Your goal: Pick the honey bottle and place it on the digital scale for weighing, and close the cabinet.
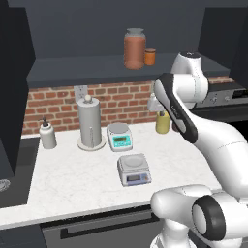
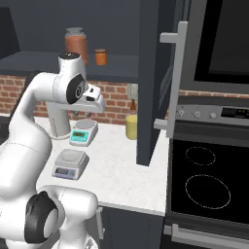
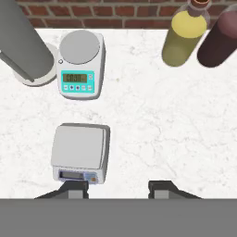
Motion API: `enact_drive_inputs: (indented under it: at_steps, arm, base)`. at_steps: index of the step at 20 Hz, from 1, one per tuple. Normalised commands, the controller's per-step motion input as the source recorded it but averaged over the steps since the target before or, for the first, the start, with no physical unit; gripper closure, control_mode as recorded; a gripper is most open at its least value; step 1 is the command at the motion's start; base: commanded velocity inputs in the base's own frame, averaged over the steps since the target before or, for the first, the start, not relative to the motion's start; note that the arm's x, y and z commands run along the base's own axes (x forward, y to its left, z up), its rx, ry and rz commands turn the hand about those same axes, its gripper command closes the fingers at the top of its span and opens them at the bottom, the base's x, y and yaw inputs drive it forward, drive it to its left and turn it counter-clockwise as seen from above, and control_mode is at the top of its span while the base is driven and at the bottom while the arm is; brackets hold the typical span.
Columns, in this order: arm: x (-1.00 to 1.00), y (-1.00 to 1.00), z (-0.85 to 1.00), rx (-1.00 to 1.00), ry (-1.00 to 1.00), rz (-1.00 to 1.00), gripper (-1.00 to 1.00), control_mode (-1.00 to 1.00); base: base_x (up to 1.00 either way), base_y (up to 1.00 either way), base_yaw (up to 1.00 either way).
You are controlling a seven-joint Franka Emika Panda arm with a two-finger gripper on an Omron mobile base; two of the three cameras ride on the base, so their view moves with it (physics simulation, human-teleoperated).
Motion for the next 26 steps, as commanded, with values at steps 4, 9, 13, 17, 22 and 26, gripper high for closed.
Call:
enact_drive_inputs:
  at_steps: [4,9,13,17,22,26]
  arm:
    - [-0.17,0.0,0.0,0.0,0.0,0.0,-1.0,-1.0]
    - [-0.48,0.0,0.01,0.0,-0.17,0.0,-1.0,-1.0]
    - [-0.49,0.0,0.25,0.0,-0.32,0.0,-1.0,-1.0]
    - [-0.47,0.0,0.49,0.02,-0.34,0.0,-1.0,-1.0]
    - [-0.36,0.0,0.7,0.01,-0.32,0.0,-1.0,-1.0]
    - [-0.23,0.0,0.78,0.0,-0.24,0.0,-1.0,-1.0]
  base:
    - [0.0,0.0,0.0]
    - [0.0,0.0,0.0]
    - [0.0,0.0,0.0]
    - [0.0,0.0,0.0]
    - [0.0,0.0,0.0]
    - [0.0,0.0,0.0]
